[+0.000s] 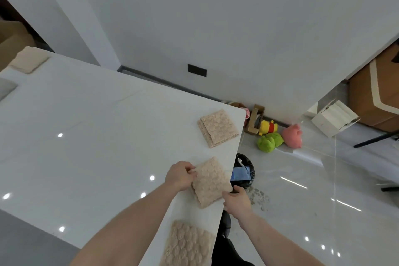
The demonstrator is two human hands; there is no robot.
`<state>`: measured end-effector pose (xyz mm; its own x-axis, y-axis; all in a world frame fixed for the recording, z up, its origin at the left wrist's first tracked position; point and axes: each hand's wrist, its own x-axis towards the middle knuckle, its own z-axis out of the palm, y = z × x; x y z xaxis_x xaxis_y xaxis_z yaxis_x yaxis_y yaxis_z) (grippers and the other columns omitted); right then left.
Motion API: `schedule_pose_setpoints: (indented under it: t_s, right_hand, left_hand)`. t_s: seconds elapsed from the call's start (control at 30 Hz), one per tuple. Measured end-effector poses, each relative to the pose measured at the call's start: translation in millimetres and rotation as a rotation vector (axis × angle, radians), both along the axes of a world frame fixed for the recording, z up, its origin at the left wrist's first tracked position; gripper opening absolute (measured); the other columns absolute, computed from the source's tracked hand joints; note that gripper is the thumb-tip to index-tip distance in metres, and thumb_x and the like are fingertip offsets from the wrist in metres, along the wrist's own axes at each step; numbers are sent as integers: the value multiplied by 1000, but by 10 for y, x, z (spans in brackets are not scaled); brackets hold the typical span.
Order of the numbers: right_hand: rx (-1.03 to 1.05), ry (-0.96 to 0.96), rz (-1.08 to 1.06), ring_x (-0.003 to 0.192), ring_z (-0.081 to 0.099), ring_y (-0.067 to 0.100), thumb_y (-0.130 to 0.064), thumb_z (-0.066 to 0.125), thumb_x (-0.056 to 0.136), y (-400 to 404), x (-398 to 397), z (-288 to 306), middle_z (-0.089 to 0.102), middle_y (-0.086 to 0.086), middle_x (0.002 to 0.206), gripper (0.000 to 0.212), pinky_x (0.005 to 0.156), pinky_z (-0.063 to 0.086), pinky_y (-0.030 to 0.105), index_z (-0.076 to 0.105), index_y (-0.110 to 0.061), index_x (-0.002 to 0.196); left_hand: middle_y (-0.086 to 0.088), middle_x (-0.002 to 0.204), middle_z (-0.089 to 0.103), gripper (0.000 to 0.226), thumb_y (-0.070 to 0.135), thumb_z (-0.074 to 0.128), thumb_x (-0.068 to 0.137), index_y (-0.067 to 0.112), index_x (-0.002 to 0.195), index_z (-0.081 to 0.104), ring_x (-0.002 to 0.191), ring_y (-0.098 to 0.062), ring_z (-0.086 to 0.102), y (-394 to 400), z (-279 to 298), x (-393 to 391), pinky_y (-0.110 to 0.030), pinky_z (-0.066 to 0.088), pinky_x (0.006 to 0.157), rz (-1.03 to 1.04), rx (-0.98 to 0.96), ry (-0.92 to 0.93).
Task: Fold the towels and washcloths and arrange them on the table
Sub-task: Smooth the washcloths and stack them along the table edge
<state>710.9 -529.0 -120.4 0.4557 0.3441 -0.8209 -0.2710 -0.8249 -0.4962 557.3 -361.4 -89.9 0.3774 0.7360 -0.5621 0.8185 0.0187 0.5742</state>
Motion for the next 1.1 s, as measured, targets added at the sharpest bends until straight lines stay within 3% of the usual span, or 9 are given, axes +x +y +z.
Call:
schedule_pose_setpoints:
  t_s: [0.1,0.23,0.33,0.47,0.57,0.7,0.8,1.0,1.1]
  right_hand:
    - [-35,-138,66,88,71,19,-34,69,91,112,61,20,68,-5,96,50,87,60,40,54,-19,135]
    - [-55,-224,154,80,65,11,-30,66,96,202,129,46,67,-7,92,26,71,52,29,65,-19,119]
    - [-44,-271,231,75,61,7,-27,63,99,222,178,51,64,-9,87,16,58,44,21,62,-22,114]
    - [-9,-355,332,66,56,9,-22,60,99,236,211,71,57,-6,73,12,55,42,22,63,-18,110]
    - [24,-398,338,73,58,9,-20,57,100,241,217,88,60,-6,85,19,62,47,26,61,-19,119]
    - [-14,-335,363,84,60,14,-30,59,99,259,198,69,62,-2,105,36,60,43,24,54,-22,133]
    - [-19,-326,329,81,60,10,-26,61,97,250,178,69,66,-5,98,26,64,46,26,62,-17,122]
    - [17,-346,265,74,57,5,-19,57,99,215,134,122,62,-11,88,17,56,41,22,61,-17,116]
    - [11,-303,310,68,57,9,-22,56,99,194,110,83,60,-7,79,19,53,39,23,62,-15,116]
  left_hand:
    - [15,70,63,21,40,71,89,26,74,69,68,-6,59,7,1,-1,-21,47,64,108,-38,-95]
    - [12,52,37,49,43,65,91,24,54,38,53,-9,39,-10,-69,-130,-26,33,55,87,-44,-33]
    - [15,87,44,18,33,70,81,29,77,52,77,-7,48,-35,-140,-250,-20,37,61,-52,-27,67]
    - [14,114,49,50,35,72,71,28,115,49,104,-10,54,-53,-144,-207,-25,48,77,30,-98,-38]
    - [11,114,60,41,37,68,84,31,120,51,101,-12,62,-74,-155,-157,-28,52,79,80,-170,-56]
    - [6,90,64,5,27,62,94,25,91,59,79,-12,60,-107,-148,-168,-27,53,71,48,-203,18]
    - [6,88,63,6,26,62,94,21,92,59,75,-8,57,-164,-119,-209,-18,44,62,8,-288,9]
    - [10,117,59,45,33,64,87,30,129,47,99,-11,63,-311,-132,-362,-29,54,83,18,-170,-50]
    - [9,123,62,47,28,62,90,31,134,48,98,-9,64,-355,-94,-359,-32,55,88,-86,-182,-68]
